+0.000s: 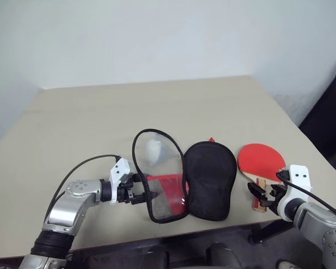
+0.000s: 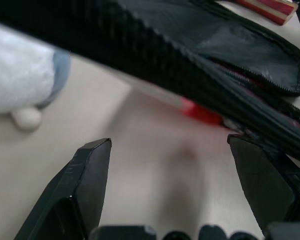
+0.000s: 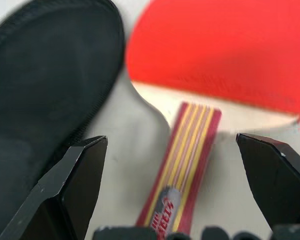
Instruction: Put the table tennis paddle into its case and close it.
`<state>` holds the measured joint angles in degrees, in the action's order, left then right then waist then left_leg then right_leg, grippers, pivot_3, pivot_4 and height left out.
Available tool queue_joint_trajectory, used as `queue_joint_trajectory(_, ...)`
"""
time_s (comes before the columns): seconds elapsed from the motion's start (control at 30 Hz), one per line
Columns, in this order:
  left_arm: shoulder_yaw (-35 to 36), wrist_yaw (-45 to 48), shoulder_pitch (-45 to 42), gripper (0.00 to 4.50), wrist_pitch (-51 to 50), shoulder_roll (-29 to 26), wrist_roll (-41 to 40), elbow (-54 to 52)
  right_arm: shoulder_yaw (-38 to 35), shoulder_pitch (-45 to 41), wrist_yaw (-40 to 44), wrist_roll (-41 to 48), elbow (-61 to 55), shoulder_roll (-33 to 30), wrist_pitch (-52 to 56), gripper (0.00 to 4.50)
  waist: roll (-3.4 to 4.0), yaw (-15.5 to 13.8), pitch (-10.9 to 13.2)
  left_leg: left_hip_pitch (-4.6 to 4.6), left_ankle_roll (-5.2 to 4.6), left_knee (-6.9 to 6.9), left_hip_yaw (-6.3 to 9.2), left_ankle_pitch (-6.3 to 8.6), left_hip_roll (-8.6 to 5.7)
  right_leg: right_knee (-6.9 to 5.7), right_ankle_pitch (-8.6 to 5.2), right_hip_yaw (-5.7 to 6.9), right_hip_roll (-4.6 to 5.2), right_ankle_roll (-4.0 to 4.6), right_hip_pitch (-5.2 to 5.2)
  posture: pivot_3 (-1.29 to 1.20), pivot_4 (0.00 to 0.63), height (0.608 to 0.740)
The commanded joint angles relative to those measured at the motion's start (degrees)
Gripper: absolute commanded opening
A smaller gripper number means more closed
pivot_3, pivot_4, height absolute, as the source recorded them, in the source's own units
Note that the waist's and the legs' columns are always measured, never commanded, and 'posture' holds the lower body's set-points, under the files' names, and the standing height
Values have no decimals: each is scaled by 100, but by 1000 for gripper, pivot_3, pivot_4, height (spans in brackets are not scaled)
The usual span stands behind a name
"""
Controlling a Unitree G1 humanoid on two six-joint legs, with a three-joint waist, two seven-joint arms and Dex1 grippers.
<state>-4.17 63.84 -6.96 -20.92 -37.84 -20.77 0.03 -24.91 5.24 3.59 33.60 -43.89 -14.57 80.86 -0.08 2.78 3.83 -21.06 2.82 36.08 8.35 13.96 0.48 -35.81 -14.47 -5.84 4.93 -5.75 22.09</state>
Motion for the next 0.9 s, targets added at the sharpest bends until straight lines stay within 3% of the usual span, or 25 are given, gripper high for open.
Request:
queue_joint_trajectory(0.03,47,-51,-95,3955,-163,-32,-92,-368,-84,-71,-90,-143,6,-6,97,4466,1,0,0,-4,0,0,0,0,0,0,1,0,0,-1,2,0,0,740)
queue_joint_trajectory(0.23,99,-217,-54,3955,-539,-44,-184,-782,287,-7,-97,-460,261,-74,12,4466,-5,1,-3,-3,0,3,0,0,1,-1,1,1,0,1,2,0,0,740)
queue_joint_trajectory(0.27,108,-245,-49,3955,-587,-41,-187,-826,383,-9,-122,-536,305,-70,-52,4302,-9,1,-6,-2,0,3,0,0,1,0,1,1,0,1,2,0,0,740)
queue_joint_trajectory(0.33,119,-283,-44,3955,-652,-34,-189,-884,497,-37,-138,-633,356,-43,-113,3839,-17,9,-10,-1,0,4,-1,0,1,0,0,1,0,1,2,0,0,740)
queue_joint_trajectory(0.6,244,-304,99,3955,-664,-85,-218,-900,659,-67,-71,-767,384,41,-253,1263,-17,2,-10,-1,0,4,-3,0,2,2,0,1,0,1,2,0,0,740)
queue_joint_trajectory(0.9,295,-204,216,3955,-442,-169,-158,-655,-153,-606,78,-486,129,183,-232,1135,-5,-1,-5,-4,0,6,-4,0,2,1,1,1,0,2,10,0,0,740)
